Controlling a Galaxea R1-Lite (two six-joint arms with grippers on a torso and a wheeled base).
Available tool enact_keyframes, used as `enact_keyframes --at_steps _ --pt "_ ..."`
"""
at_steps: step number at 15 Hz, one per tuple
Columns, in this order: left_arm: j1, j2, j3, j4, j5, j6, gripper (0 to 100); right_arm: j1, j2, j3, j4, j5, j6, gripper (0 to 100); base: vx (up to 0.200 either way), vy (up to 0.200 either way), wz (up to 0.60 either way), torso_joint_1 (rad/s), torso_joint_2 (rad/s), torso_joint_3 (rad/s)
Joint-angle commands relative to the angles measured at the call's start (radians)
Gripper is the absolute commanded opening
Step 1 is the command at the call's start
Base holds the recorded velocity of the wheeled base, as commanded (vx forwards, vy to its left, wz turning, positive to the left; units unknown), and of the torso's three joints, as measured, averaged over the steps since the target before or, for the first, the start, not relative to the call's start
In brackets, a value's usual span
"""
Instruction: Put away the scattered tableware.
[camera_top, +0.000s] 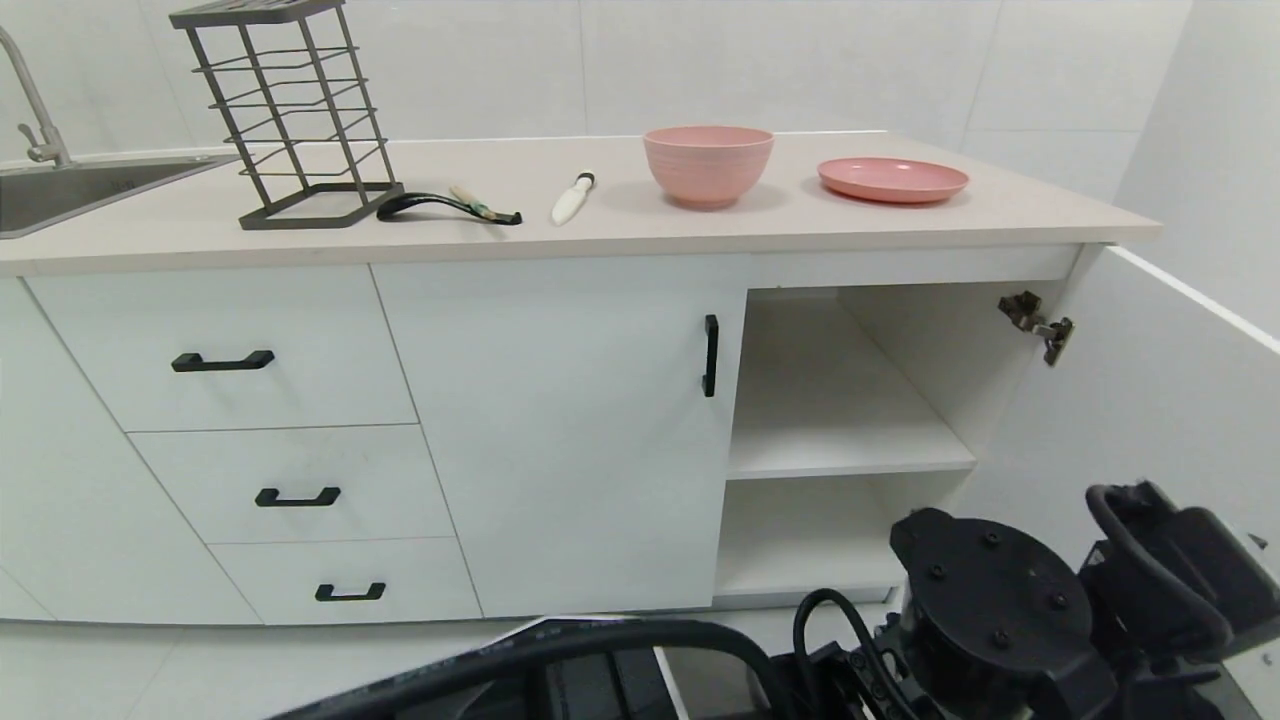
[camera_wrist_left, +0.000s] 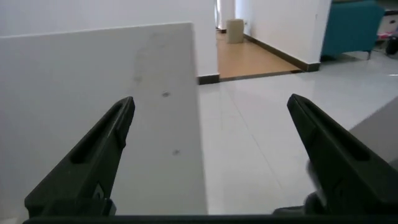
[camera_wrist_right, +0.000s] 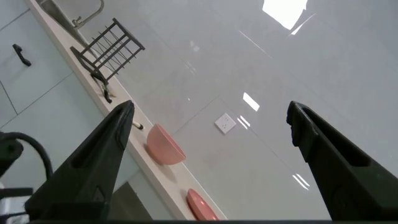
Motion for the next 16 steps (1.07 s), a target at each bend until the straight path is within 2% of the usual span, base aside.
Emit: enact_keyframes --at_steps 1,2,3,5,6,8,11,14,15,16 --pt "0.116 -0.085 0.009 0.041 -0.001 -0.004 100 0.0 -0.018 0.007 0.001 0.0 -0.002 100 0.0 0.0 0.0 0.0 0.0 0.0" --pt "0.127 -0.093 0.009 0.047 -0.002 -0.004 100 0.0 -0.019 0.009 0.001 0.0 -0.002 100 0.0 0.0 0.0 0.0 0.0 0.0" --pt "0.248 -0.177 0.012 0.101 -0.022 -0.004 100 0.001 -0.03 0.023 0.001 0.0 -0.002 100 0.0 0.0 0.0 0.0 0.0 0.0" --pt "0.379 -0.28 0.064 0.134 -0.024 0.0 100 0.001 -0.054 0.055 0.002 0.0 -0.002 100 0.0 0.0 0.0 0.0 0.0 0.0" --pt "0.46 -0.364 0.159 0.148 -0.022 0.005 100 0.003 -0.071 0.084 0.002 0.0 -0.002 100 0.0 0.0 0.0 0.0 0.0 0.0" --pt "0.56 -0.482 0.335 0.136 -0.021 0.011 100 0.005 -0.087 0.104 0.002 0.0 -0.002 100 0.0 0.0 0.0 0.0 0.0 0.0" --pt "0.701 -0.647 0.556 0.068 -0.027 0.059 100 0.023 -0.11 0.109 0.002 0.002 -0.004 100 0.0 0.0 0.0 0.0 0.0 0.0" --pt "0.785 -0.797 0.736 -0.005 -0.027 0.077 100 0.052 -0.15 0.123 0.005 0.002 -0.004 100 0.0 0.0 0.0 0.0 0.0 0.0" --pt "0.837 -0.907 0.838 -0.016 -0.029 0.1 100 0.074 -0.193 0.156 0.01 0.003 -0.007 100 0.0 0.0 0.0 0.0 0.0 0.0" --pt "0.871 -0.976 0.898 -0.011 -0.029 0.1 100 0.089 -0.226 0.179 0.03 0.002 -0.016 100 0.0 0.0 0.0 0.0 0.0 0.0"
